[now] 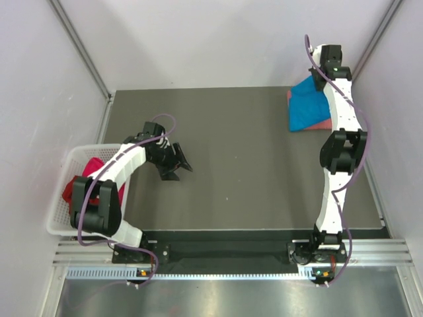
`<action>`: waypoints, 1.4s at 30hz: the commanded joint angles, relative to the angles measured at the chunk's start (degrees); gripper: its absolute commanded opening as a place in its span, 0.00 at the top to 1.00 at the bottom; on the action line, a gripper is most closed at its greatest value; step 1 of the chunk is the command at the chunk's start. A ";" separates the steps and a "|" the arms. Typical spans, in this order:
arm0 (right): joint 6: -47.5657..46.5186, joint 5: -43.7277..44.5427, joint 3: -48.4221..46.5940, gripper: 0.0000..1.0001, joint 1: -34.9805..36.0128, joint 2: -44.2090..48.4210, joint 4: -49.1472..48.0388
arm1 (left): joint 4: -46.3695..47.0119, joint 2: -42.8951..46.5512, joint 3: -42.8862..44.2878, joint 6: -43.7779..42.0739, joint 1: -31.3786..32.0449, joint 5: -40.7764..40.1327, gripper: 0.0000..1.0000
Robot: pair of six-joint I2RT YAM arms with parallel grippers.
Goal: Fold and stack the t-shirts
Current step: Neatly place the folded tshirt to the corner
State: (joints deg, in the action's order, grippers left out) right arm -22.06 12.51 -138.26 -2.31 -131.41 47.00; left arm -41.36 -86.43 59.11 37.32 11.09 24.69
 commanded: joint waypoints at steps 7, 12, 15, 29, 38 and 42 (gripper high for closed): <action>-0.88 -1.53 -4.30 1.00 -1.30 -4.20 -6.48 | 0.41 -1.89 1.88 -0.93 0.51 0.71 0.30; -1.05 -1.53 -3.95 1.00 -2.53 -6.04 -9.64 | 0.14 -2.42 1.71 -0.85 0.42 0.19 0.30; -1.05 -1.00 -3.16 1.00 -3.93 -7.01 -12.37 | -0.03 -2.77 1.18 -0.58 0.42 -0.08 0.30; 2.81 1.64 -3.33 0.41 -9.29 -12.99 -17.65 | -4.25 -3.04 6.10 1.53 2.09 -1.57 0.30; 9.04 4.45 -1.33 0.07 -9.38 -1.22 -15.98 | -5.48 -1.11 12.07 5.74 4.99 -2.89 0.31; 15.37 -3.97 2.02 0.15 -8.86 2.65 -10.12 | -4.78 1.00 12.96 7.85 5.61 -2.89 0.31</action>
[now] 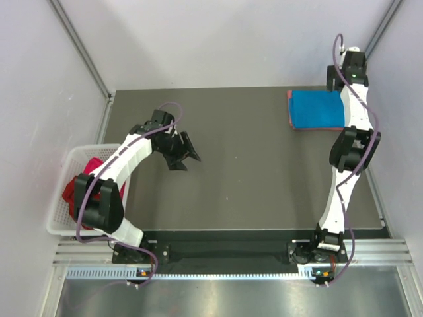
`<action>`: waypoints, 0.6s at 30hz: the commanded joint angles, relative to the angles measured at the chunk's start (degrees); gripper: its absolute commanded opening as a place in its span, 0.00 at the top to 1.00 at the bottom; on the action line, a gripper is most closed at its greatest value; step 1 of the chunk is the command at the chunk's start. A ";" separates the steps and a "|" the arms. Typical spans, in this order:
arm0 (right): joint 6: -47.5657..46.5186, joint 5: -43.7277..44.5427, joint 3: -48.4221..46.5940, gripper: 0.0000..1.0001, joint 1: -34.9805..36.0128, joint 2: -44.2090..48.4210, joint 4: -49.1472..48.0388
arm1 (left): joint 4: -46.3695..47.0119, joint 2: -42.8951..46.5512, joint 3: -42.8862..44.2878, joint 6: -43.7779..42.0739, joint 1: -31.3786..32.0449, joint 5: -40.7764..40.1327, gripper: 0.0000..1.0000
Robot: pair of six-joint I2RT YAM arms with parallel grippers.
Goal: Fold and stack the t-shirts
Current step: Neatly place the folded tshirt to the corner
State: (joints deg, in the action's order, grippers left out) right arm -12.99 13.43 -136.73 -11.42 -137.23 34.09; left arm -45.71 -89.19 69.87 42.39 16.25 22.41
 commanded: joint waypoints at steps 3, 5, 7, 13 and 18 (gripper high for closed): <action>10.35 -10.78 5.93 0.18 1.40 12.06 4.32 | 0.71 6.47 1.07 5.15 0.62 -0.09 0.31; 12.54 -15.08 11.97 0.25 1.14 14.96 2.14 | 1.59 8.84 -0.25 7.17 0.80 0.43 0.31; 15.97 -19.38 14.11 0.44 0.44 15.50 0.55 | 2.56 11.21 -1.65 8.66 0.98 0.79 0.31; 15.81 -20.91 12.45 0.95 -2.02 8.92 0.20 | 0.28 15.00 -4.64 10.34 2.03 0.79 0.32; 13.61 -15.37 14.47 1.00 -3.26 4.26 -1.73 | -2.89 17.11 -4.48 11.13 3.35 -0.96 0.32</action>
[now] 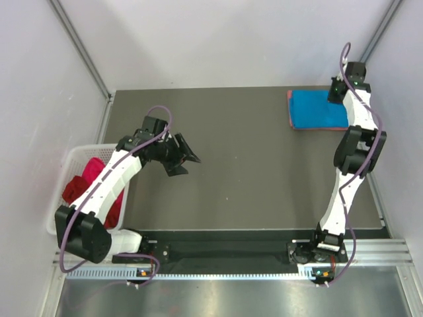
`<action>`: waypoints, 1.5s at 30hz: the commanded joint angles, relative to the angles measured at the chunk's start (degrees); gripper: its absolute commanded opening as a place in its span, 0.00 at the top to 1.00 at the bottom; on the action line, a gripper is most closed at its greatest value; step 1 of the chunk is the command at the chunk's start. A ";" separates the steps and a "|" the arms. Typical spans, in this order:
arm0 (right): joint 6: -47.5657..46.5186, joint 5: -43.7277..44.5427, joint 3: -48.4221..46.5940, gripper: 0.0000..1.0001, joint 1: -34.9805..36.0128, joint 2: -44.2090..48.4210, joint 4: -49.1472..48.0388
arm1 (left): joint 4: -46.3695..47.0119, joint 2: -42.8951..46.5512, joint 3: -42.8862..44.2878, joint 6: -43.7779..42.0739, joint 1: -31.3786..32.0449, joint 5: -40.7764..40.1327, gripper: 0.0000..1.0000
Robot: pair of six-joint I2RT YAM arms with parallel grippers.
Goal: Fold and stack the t-shirts
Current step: Neatly place the folded tshirt to the corner
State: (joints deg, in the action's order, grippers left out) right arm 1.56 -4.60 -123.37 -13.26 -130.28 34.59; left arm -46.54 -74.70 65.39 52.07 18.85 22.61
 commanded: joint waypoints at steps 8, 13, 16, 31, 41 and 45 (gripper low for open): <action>-0.25 10.14 -5.75 1.00 -4.58 -10.44 2.15 | -2.59 1.66 0.27 3.91 3.56 -2.39 0.32; 0.90 6.97 -4.16 1.00 -2.75 -4.65 -0.13 | 0.13 -1.93 1.06 5.14 6.28 -2.48 0.32; 1.07 8.46 -1.79 0.92 -1.25 -0.78 -3.03 | 1.01 -4.74 2.90 5.14 7.34 -2.40 0.32; -0.33 16.64 7.26 0.99 -2.48 1.08 -1.45 | 0.75 -12.40 8.88 2.77 9.01 -1.08 0.32; 0.02 15.41 1.56 0.94 -1.51 0.73 -4.26 | 0.14 -13.81 9.76 1.63 8.92 -0.81 0.32; 1.07 14.01 -2.82 0.89 -0.98 -1.29 -8.04 | 0.05 -14.25 9.85 1.71 9.01 -0.46 0.32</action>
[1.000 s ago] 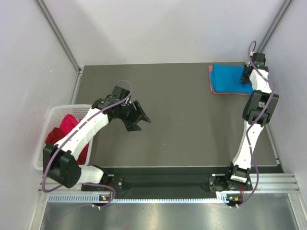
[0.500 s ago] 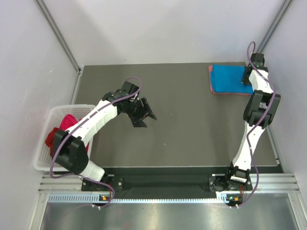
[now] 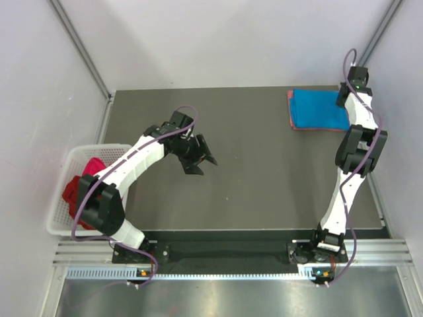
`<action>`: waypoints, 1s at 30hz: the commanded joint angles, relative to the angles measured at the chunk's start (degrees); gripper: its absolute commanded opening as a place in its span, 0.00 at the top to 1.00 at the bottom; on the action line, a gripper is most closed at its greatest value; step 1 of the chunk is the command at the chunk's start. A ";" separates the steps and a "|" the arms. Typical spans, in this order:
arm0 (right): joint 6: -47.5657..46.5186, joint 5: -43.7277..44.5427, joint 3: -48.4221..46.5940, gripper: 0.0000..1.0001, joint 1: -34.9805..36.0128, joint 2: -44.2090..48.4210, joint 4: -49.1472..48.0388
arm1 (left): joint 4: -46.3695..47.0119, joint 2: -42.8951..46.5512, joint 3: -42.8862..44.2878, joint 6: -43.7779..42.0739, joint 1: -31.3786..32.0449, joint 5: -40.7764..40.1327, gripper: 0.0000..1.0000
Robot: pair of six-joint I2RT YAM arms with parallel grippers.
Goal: Fold and stack the t-shirts
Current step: Neatly place the folded tshirt to the corner
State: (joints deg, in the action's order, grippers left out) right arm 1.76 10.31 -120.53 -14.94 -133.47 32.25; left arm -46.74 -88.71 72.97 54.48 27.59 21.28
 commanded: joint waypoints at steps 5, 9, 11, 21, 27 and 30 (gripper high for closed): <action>1.84 -3.79 -13.06 0.87 0.96 -3.37 -6.23 | -1.33 0.46 1.74 -1.22 0.27 -0.01 0.32; 6.49 -9.76 -11.75 0.87 0.96 -3.73 -10.87 | -0.99 1.34 0.07 -0.78 0.18 -0.18 0.32; 12.00 -15.54 -10.26 0.90 0.70 -3.55 -12.90 | -0.28 2.04 -0.98 -0.25 0.27 -0.36 0.32; 43.83 -27.71 26.20 1.00 -0.18 6.55 -56.83 | 6.92 4.86 -5.56 0.28 0.53 -1.50 0.32; 54.23 -29.90 35.63 1.00 -3.77 6.21 -68.81 | 9.21 5.74 -5.82 -5.17 1.76 -5.01 0.32; 56.24 -34.90 36.68 1.00 -5.53 4.89 -72.13 | 11.32 6.61 -7.49 -6.66 1.85 -4.93 0.32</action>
State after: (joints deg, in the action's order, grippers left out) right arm 52.75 -19.53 -84.86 -18.37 -131.28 -29.26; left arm -39.64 -84.99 66.81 51.00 29.10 17.82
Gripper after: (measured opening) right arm 0.003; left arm 0.681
